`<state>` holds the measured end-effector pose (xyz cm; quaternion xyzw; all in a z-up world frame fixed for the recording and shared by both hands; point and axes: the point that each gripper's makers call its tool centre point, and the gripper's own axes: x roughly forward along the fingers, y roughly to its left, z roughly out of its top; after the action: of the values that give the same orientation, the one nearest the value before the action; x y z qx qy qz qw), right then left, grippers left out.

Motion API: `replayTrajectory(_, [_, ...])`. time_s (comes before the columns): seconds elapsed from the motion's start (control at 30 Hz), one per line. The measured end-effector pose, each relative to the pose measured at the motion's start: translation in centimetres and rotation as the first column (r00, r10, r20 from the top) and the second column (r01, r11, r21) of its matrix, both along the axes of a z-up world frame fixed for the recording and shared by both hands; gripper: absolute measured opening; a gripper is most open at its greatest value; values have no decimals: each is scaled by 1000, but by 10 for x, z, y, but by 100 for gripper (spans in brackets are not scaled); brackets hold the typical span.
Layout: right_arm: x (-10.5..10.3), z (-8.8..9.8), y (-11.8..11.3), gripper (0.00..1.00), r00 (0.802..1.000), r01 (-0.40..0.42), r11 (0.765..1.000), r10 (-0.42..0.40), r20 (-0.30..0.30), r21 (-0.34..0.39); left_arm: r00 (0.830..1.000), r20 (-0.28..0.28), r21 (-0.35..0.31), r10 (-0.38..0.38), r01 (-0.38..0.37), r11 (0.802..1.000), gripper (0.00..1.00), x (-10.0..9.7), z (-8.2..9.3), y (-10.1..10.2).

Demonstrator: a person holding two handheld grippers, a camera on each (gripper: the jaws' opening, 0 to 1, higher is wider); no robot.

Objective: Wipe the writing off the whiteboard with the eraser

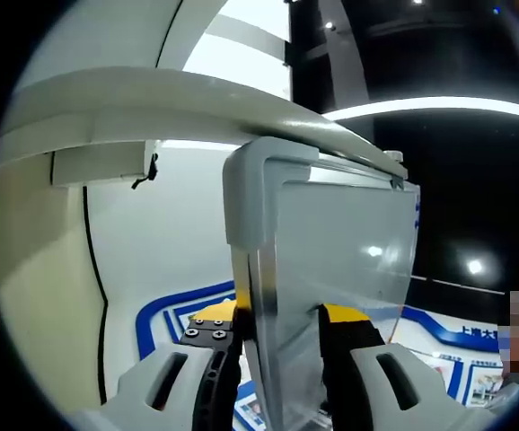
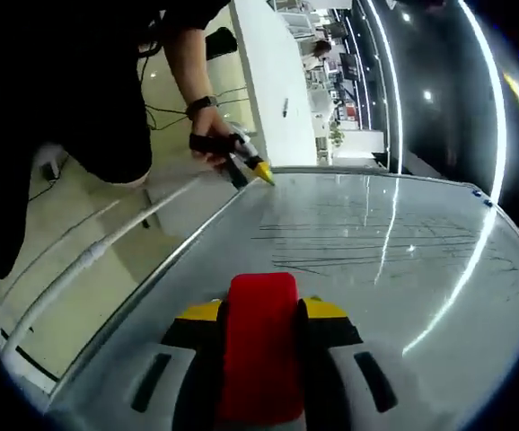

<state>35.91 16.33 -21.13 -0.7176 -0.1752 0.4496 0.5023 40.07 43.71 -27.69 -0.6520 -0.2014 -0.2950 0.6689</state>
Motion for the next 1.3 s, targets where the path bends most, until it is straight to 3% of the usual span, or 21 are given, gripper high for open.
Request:
replayTrajectory(0.07, [1,-9,-1,26,1000,2,1000,-2,3,5,1000,0,1,1,-1,1000,37,0,0,0])
replayTrajectory(0.17, [1,-6,-1,27,1000,9,1000,-9,17,10,1000,2,1,2,-2,1000,37,1,-1,1])
replayTrajectory(0.27, [2,0,-3,26,999,15,1000,-14,29,-20,1000,3,1,2,-2,1000,37,1,-1,1])
replayTrajectory(0.37, [3,17,-3,26,1000,19,1000,-19,25,-2,1000,0,0,3,-3,1000,37,1,-1,2])
replayTrajectory(0.47, [4,56,-2,26,999,21,999,-22,30,43,1000,-1,0,1,-1,1000,37,1,-1,1])
replayTrajectory(0.5, [4,61,-1,26,999,22,998,-24,33,51,1000,-2,-1,2,-2,1000,37,2,-2,2])
replayTrajectory(0.53, [5,82,0,26,999,25,997,-27,28,70,1000,-2,-1,4,-4,1000,37,2,-2,3])
replayTrajectory(0.57, [5,85,1,26,999,26,997,-28,24,76,1000,-1,-3,5,-5,1000,37,2,-2,3])
replayTrajectory(0.73, [8,156,12,26,999,38,977,-36,-16,208,1000,-1,-6,6,-6,1000,37,2,-3,3])
replayTrajectory(0.8, [10,189,16,26,999,25,975,-32,29,223,1000,-2,-6,7,-7,1000,37,2,-2,2])
replayTrajectory(1.0, [12,268,25,26,998,-11,961,-7,66,276,1000,-2,-7,7,-7,1000,37,0,-1,0])
replayTrajectory(1.17, [11,322,31,26,995,-74,949,52,81,306,1000,-4,-7,5,-5,1000,37,1,-1,1])
replayTrajectory(1.3, [10,353,35,26,995,-92,935,71,71,343,1000,0,-7,5,-5,1000,36,2,-3,3])
